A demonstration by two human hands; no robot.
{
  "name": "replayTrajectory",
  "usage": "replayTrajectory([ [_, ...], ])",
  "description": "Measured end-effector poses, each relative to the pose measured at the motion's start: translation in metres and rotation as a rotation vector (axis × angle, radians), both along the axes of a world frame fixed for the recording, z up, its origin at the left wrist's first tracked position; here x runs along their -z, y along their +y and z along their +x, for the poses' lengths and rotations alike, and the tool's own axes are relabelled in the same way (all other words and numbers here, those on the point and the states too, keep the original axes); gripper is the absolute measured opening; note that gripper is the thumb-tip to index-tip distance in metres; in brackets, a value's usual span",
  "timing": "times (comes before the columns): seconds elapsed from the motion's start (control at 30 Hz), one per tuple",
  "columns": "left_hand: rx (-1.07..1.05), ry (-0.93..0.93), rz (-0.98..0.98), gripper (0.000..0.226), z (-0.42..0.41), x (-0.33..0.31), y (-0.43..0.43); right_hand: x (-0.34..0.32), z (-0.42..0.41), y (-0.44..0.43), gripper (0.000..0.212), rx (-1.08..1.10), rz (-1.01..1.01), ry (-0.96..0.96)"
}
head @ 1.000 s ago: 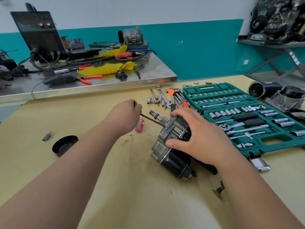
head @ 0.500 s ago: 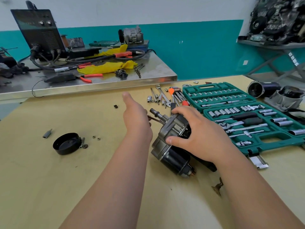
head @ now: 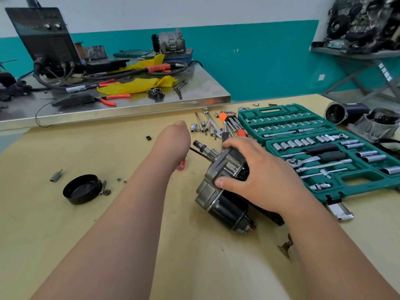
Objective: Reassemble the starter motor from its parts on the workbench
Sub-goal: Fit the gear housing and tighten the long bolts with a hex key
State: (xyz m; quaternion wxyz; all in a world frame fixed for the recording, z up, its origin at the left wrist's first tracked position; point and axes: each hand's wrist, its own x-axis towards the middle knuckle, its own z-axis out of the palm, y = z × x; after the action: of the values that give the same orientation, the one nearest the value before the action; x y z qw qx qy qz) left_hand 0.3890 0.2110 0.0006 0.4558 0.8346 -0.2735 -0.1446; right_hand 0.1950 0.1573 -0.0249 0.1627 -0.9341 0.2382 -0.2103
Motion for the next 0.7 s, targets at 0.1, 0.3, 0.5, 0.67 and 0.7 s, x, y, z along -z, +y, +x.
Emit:
replayTrajectory([
  [0.1, -0.076, 0.234, -0.244, 0.029, -0.002, 0.000, -0.002, 0.000, 0.000, 0.001, 0.069, 0.003, -0.002, 0.003],
  [0.3, -0.013, 0.796, -0.802, 0.030, -0.017, 0.012, 0.012, -0.001, 0.000, 0.001, 0.067, 0.005, -0.005, 0.003],
  [0.5, 0.044, 1.283, -0.894, 0.026, -0.016, 0.021, 0.028, 0.000, -0.001, 0.001, 0.068, 0.007, -0.006, 0.002],
  [0.67, -0.004, 1.319, -0.755, 0.034, -0.017, 0.013, 0.026, 0.000, 0.000, 0.001, 0.067, 0.006, -0.004, -0.003],
  [0.7, -0.035, 1.266, -0.716, 0.032, -0.018, 0.011, 0.023, 0.000, 0.000, 0.001, 0.067, 0.006, -0.004, -0.002],
])
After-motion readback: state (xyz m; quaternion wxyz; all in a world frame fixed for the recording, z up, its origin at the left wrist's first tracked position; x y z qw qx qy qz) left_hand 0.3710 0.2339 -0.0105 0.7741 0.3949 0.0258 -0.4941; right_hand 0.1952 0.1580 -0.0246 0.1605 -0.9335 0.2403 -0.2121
